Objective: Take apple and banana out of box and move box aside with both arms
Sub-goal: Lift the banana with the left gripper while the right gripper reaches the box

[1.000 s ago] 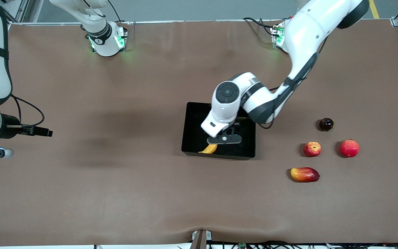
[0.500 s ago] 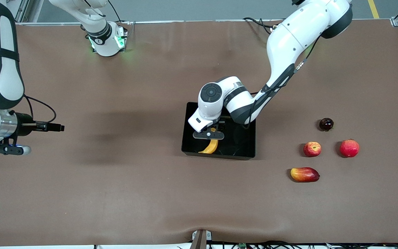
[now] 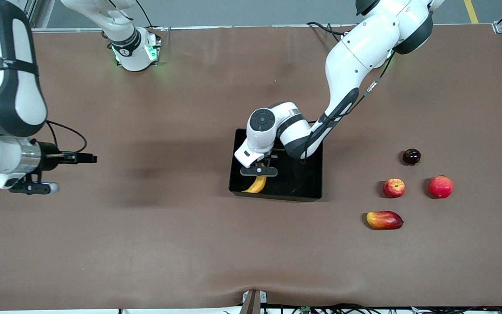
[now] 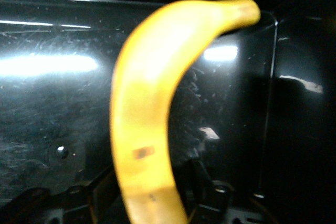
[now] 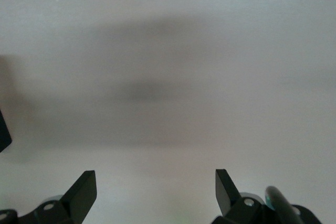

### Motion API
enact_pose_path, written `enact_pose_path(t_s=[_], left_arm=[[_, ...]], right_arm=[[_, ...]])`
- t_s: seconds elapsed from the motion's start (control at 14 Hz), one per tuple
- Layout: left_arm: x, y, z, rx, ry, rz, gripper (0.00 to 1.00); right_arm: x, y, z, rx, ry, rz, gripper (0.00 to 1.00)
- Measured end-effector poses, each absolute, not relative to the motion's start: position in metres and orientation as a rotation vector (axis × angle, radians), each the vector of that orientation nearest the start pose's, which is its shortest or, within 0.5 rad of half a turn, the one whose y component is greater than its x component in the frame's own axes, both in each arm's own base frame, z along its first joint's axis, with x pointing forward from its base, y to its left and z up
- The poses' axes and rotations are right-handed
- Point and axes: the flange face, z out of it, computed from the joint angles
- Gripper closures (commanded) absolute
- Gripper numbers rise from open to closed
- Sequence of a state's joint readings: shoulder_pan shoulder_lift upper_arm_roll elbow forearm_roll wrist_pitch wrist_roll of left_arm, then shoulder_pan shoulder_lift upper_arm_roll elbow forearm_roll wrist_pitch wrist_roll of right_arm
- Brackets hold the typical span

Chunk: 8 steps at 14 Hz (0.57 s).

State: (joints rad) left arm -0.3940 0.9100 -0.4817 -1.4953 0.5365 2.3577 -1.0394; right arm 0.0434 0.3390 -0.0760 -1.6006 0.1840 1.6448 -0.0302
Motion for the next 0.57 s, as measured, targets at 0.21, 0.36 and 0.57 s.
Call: enact_pose_path(t_s=[0.21,0.36,0.57], left_arm=[[0.516,-0.503,0.182,-3.196,0.044,-0.126,1.0],[0.523,-0.501,0.198,-3.186,0.035,-0.154,1.0],[0.535,-0.493,0.248,-3.144,0.01,-0.215,1.0]], right_arm=[[0.625,0.041,0.418,-2.875,0.025,0.416,0.0],[0.625,0.057,0.42,-2.794,0.034,0.403,0.0],[0.627,0.08,0.423,-2.758,0.033,0.368,0.0]])
